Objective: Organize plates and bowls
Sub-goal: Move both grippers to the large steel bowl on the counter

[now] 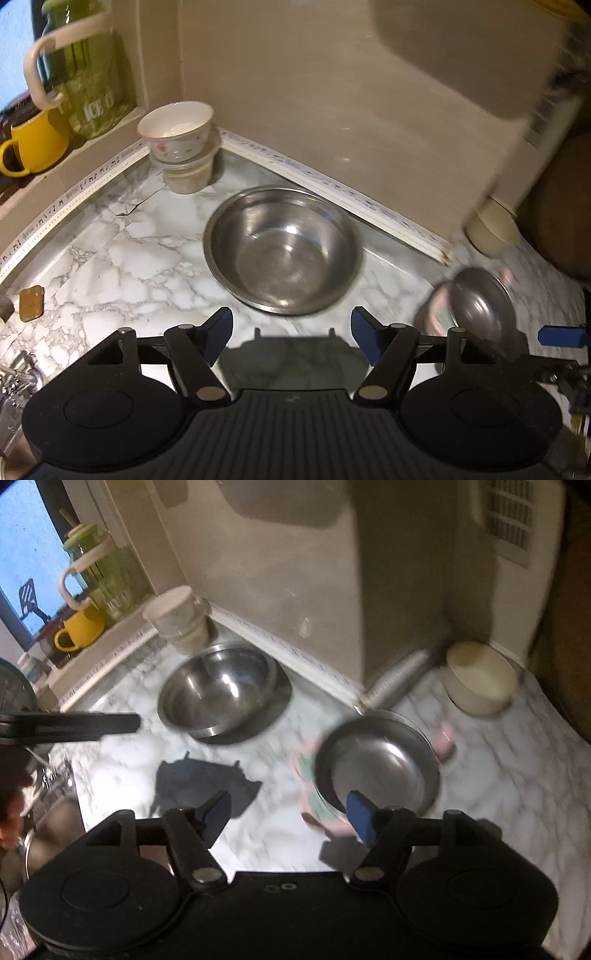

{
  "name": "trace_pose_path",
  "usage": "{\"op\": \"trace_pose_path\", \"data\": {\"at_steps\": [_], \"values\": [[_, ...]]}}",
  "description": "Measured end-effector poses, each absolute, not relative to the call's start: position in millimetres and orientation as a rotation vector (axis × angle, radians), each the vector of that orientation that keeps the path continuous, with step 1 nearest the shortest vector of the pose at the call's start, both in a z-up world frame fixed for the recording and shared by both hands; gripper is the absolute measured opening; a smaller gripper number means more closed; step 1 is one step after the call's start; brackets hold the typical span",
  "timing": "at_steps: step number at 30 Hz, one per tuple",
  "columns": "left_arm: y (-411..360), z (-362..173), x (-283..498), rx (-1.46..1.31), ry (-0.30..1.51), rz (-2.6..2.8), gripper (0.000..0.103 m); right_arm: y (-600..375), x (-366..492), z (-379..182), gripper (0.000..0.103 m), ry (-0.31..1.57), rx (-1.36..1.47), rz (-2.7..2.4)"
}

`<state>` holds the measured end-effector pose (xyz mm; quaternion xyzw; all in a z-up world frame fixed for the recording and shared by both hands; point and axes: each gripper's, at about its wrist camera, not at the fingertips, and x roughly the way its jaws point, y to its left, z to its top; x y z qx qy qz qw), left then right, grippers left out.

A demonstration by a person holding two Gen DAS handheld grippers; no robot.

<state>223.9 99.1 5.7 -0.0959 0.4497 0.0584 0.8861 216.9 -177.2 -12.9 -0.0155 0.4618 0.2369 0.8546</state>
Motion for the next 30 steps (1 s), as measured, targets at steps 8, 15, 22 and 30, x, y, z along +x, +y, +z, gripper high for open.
{"op": "trace_pose_path", "data": {"at_steps": [8, 15, 22, 30], "values": [[133.5, -20.2, 266.9, -0.253, 0.926, 0.209, 0.070, -118.4, 275.3, -42.1, 0.070, 1.018, -0.017, 0.469], [153.6, -42.5, 297.5, -0.273, 0.956, 0.221, 0.070, -89.9, 305.0, -72.1, 0.068, 1.063, -0.015, 0.412], [164.0, -70.4, 323.4, -0.298, 0.997, 0.205, 0.070, -69.9, 324.9, -94.8, 0.057, 1.106, 0.015, 0.374], [173.2, -87.0, 338.1, -0.311, 1.012, 0.222, 0.062, -63.2, 333.3, -107.8, 0.037, 1.127, 0.011, 0.352]]}}
